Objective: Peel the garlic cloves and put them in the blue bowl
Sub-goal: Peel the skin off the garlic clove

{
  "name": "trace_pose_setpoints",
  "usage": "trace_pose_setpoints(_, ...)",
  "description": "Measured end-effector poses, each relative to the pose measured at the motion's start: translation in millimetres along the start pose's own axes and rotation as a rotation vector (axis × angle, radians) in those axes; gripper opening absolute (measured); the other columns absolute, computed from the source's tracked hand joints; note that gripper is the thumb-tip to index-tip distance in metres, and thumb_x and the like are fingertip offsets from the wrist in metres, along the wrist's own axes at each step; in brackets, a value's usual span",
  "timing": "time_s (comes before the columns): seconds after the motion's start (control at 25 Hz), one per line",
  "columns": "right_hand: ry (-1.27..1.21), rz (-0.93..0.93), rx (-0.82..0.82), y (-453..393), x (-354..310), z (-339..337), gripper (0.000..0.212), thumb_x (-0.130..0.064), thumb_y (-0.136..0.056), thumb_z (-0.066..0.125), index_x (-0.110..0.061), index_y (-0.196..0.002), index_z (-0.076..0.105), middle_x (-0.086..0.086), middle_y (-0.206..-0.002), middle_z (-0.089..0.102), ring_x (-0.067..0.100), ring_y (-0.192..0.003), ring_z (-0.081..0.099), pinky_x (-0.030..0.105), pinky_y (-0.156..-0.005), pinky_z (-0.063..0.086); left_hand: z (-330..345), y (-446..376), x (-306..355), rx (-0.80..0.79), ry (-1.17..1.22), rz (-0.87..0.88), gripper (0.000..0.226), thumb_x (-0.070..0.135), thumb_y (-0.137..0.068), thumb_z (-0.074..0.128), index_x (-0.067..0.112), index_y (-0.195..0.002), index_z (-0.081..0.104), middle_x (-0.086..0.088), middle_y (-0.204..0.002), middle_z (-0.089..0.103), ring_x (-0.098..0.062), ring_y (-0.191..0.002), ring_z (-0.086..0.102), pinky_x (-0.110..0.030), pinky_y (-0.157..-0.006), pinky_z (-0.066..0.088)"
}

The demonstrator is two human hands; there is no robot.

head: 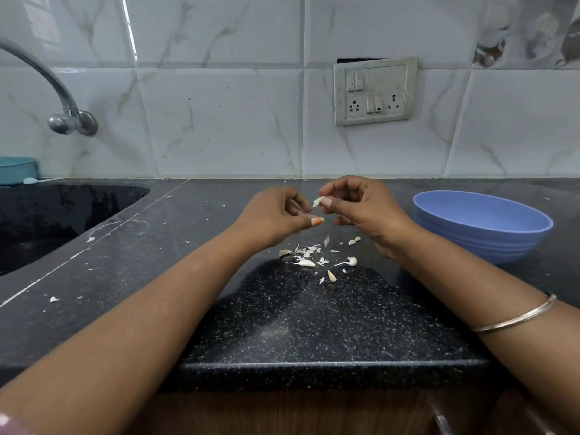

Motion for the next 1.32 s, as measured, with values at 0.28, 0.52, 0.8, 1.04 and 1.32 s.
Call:
trace_pose_setpoints(0.28,0.114,-0.020,-0.027,0.8,-3.7,2.8,0.006,-0.006,-0.085,0.068,-0.011,-0.089,0.068,0.013,-0.088,0.069,0.011,-0.076,0.060,0.014,-0.057,0.049,-2.7,0.3,4.4,0.063,0.019,0.056,0.017,0.027,-0.076,0.077,0.022,-0.089,0.068,0.010,-0.071,0.065,0.009,-0.056,0.055,-0.007,-0.056,0.042)
trace_pose_setpoints(0.52,0.155,-0.051,-0.056,-0.3,-3.2,4.7,0.006,-0.004,-0.084,0.068,-0.011,-0.085,0.068,0.012,-0.080,0.066,0.019,-0.074,0.055,0.016,-0.055,0.046,-2.7,0.8,3.8,0.085,0.039,0.070,0.010,0.026,-0.078,0.074,0.021,-0.085,0.070,0.008,-0.069,0.065,-0.007,-0.060,0.058,-0.026,-0.062,0.049)
trace_pose_setpoints(0.8,0.271,-0.098,-0.059,-1.6,-0.5,2.8,0.011,-0.005,-0.083,0.068,-0.017,-0.081,0.069,0.001,-0.073,0.067,0.008,-0.067,0.057,0.024,-0.061,0.046,-4.5,0.9,2.6,0.055,0.096,0.037,0.011,0.027,-0.083,0.070,0.018,-0.088,0.074,0.001,-0.077,0.074,-0.011,-0.074,0.071,-0.036,-0.076,0.057)
trace_pose_setpoints(1.04,0.319,-0.111,-0.014,-2.6,0.6,2.1,0.012,-0.008,-0.081,0.070,-0.020,-0.080,0.070,0.002,-0.076,0.069,0.014,-0.071,0.064,0.036,-0.069,0.053,-5.9,0.8,1.5,0.046,0.126,0.024,0.011,0.026,-0.085,0.068,0.017,-0.089,0.075,-0.004,-0.077,0.074,-0.014,-0.075,0.070,-0.031,-0.071,0.055)
trace_pose_setpoints(1.32,0.167,-0.060,-0.055,1.1,-3.3,3.4,0.016,-0.004,-0.077,0.075,-0.013,-0.087,0.066,0.010,-0.087,0.070,0.016,-0.077,0.067,0.029,-0.073,0.057,-2.6,2.0,1.2,0.034,0.324,-0.074,0.006,0.017,-0.085,0.069,0.011,-0.085,0.070,-0.012,-0.081,0.073,-0.014,-0.070,0.069,-0.016,-0.057,0.049)
Point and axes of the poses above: each hand's wrist, its own y-axis away from the middle knuckle, its own z-axis out of the palm, x = y × z, the point moved 2 cm from there along -y, towards the middle knuckle
